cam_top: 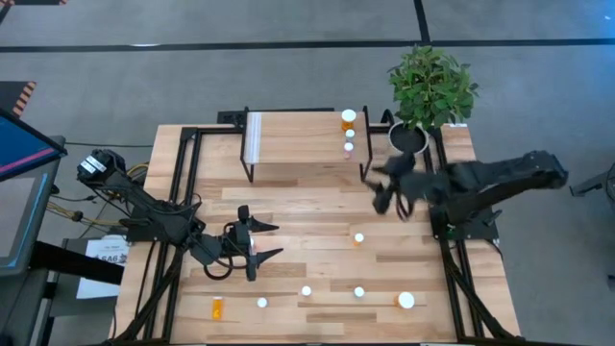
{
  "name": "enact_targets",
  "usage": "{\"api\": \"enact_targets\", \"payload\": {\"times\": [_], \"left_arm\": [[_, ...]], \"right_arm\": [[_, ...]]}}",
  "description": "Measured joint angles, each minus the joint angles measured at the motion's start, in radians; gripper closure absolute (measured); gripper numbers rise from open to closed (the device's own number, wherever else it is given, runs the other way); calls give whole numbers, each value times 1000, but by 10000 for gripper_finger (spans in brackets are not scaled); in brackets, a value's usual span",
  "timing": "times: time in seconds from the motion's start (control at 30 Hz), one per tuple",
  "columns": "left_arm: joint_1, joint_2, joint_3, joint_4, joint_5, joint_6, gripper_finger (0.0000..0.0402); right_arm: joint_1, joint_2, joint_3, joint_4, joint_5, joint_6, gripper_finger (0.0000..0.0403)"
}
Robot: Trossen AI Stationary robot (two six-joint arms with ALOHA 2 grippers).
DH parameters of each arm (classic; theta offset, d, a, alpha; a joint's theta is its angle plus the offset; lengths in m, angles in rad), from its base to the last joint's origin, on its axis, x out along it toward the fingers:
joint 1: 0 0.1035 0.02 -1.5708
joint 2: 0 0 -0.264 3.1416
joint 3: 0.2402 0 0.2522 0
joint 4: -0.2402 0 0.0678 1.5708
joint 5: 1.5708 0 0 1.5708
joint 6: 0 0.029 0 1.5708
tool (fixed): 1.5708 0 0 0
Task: Pick and place medicine bottles onto shelf by color
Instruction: Put the top small blue pill bottle on the shelf
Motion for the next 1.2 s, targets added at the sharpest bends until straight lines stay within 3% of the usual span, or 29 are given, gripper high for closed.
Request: {"api": "enact_targets", "payload": {"times": [0.2, 0.43, 0.63, 0.9, 1.2], "left_arm": [[0, 0, 0, 1, 0, 0, 132], [0, 0, 0, -4, 1, -7, 132], [0, 0, 0, -5, 19, -7, 132], [0, 0, 0, -5, 53, -22, 132], [0, 0, 0, -4, 53, -55, 132]], "right_arm": [[307, 17, -139, 209, 168, 105, 170], [525, 143, -264, 605, 320, 34, 170], [570, 250, -270, 825, 335, -95, 170], [570, 254, -269, 1050, 283, -258, 171], [597, 263, -269, 1131, 251, -331, 171]]}}
